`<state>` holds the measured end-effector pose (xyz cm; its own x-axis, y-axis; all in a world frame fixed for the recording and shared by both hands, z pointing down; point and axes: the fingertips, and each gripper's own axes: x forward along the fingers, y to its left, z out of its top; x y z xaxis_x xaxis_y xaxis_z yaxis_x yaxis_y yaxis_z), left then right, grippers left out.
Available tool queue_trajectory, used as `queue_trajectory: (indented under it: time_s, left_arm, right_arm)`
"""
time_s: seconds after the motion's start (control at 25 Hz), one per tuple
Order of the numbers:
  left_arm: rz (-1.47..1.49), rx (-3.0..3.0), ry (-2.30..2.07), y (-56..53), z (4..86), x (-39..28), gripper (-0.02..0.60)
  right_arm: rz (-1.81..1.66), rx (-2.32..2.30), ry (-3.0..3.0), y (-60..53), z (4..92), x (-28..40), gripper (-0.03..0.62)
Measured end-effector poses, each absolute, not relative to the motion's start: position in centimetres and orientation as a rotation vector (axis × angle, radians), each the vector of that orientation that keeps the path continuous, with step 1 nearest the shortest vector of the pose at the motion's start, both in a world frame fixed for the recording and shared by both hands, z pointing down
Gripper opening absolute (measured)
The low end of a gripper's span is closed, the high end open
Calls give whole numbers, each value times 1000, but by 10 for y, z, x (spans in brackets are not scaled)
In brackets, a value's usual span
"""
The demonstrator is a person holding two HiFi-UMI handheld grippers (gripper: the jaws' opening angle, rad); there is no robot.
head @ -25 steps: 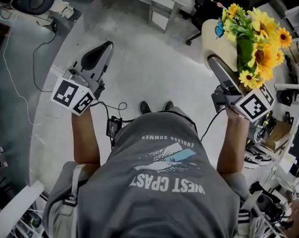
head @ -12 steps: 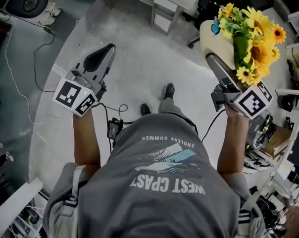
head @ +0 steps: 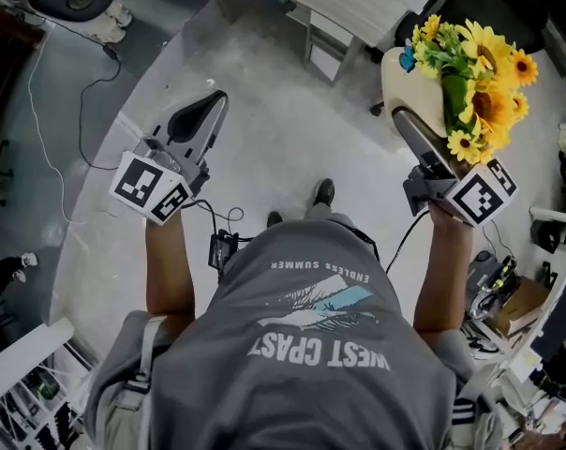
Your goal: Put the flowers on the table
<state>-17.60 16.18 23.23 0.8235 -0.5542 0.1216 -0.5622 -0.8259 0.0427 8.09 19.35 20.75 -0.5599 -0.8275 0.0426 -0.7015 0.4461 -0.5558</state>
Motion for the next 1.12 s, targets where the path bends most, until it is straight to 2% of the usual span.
queue_trajectory:
  time_s: [0.28, 0.52, 1.12]
  left_arm:
    - [161, 2899, -1025, 169, 241, -165, 17]
    - [208, 2832, -1111, 115, 239, -144, 17]
    - [226, 2809, -1151, 68, 243, -114, 17]
  right_arm:
    - [-720, -1265, 2553, 176, 214, 98, 522]
    - [-816, -1177, 2550, 98, 219, 124, 522]
    - [-874, -1154, 2561, 32, 241, 151, 522]
